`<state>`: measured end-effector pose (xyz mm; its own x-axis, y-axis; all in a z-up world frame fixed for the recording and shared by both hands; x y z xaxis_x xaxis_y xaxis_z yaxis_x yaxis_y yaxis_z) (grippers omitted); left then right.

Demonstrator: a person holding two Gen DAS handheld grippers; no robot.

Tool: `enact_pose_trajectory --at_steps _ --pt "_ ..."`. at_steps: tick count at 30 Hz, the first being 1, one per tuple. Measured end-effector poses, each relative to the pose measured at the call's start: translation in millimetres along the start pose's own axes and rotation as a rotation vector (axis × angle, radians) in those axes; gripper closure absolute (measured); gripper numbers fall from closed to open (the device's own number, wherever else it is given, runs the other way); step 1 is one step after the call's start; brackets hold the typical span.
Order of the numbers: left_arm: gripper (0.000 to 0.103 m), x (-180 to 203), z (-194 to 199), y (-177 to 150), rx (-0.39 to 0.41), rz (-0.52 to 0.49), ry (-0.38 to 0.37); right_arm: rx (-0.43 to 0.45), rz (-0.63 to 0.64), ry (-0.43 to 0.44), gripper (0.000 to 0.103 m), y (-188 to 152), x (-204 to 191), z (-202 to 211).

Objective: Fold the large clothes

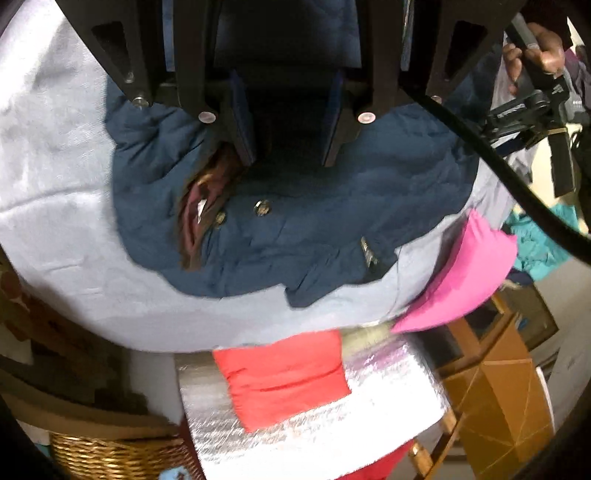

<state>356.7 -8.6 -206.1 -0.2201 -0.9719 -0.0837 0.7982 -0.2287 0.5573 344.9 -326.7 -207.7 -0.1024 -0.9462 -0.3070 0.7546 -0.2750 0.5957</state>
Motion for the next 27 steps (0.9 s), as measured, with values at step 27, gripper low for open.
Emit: enact_pose_trajectory --at_steps 27 --pt "0.018 1 -23 -7 -0.079 0.016 0.003 -0.082 -0.267 -0.012 0.052 -7 93 -6"
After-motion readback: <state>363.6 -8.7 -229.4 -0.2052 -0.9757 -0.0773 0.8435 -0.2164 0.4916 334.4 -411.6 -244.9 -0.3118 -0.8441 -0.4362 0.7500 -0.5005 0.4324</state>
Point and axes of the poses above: each gripper's, at about its wrist camera, not at the fingertips, and z roughly against the way its jaws point, x to its right, y to its top, the point moved 3 cm from there along -z, roughly the way its jaws point, and after that the axes turned 5 degrees about -x, right-handed, at the moved point
